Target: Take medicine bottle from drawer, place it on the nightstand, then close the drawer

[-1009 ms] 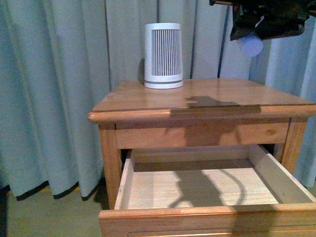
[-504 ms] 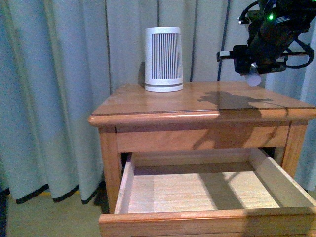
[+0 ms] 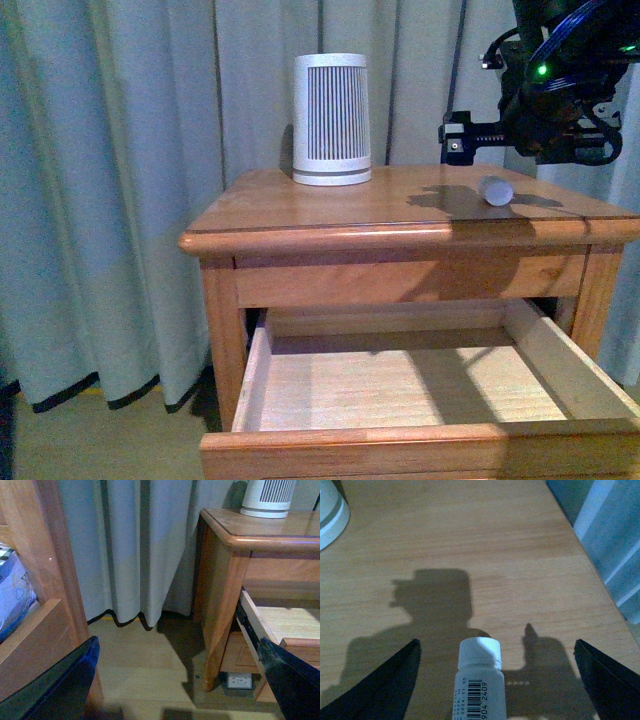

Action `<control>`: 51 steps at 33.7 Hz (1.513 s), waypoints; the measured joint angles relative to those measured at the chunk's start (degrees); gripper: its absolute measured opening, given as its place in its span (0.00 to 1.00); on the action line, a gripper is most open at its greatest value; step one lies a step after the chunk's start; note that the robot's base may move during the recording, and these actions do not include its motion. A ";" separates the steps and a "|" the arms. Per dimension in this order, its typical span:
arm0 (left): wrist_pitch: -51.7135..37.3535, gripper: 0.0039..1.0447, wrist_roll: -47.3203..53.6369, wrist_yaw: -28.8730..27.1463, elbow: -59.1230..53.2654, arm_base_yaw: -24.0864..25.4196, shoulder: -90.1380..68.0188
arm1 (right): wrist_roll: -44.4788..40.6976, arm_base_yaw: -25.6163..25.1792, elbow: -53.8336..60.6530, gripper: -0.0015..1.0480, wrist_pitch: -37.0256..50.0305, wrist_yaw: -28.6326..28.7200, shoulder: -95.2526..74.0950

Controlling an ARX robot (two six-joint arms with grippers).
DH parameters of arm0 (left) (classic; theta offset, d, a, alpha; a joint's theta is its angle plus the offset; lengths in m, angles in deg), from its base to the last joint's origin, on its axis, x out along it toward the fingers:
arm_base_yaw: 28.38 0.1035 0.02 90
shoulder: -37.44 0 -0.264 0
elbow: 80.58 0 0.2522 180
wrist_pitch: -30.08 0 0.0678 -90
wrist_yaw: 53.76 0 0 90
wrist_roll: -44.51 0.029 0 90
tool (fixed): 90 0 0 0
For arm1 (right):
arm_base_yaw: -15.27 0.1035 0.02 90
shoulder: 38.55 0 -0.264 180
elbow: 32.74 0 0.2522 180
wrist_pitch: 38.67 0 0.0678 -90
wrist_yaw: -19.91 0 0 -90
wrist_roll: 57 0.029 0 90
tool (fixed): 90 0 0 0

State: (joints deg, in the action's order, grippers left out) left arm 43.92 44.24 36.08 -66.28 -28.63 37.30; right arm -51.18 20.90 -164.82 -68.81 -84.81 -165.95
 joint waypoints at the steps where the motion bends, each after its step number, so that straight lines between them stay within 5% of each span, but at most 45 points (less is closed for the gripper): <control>1: 0.00 0.94 0.00 0.00 0.00 0.00 0.00 | -0.07 -0.04 1.03 0.95 0.98 0.46 1.01; 12: 0.00 0.94 0.00 0.00 0.00 0.00 0.00 | 0.48 -0.46 24.90 0.93 15.54 -2.36 25.79; 20: 0.00 0.94 0.00 0.00 0.00 0.00 0.00 | 5.42 -0.37 64.04 0.93 22.14 -1.44 56.94; 29: 0.00 0.94 0.00 0.00 0.00 0.00 0.00 | 9.64 6.84 95.51 0.93 24.83 -0.66 65.22; 39: 0.00 0.94 0.00 0.00 0.00 0.00 0.00 | 9.68 8.17 100.39 0.93 42.01 -0.68 48.76; 51: 0.00 0.94 0.00 0.00 0.00 0.00 0.00 | 4.96 6.86 91.32 0.93 57.11 0.13 26.27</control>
State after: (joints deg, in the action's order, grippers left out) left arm 43.92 44.24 36.08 -66.28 -28.63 37.30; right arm -46.22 27.76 -73.50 -11.70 -84.68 -139.67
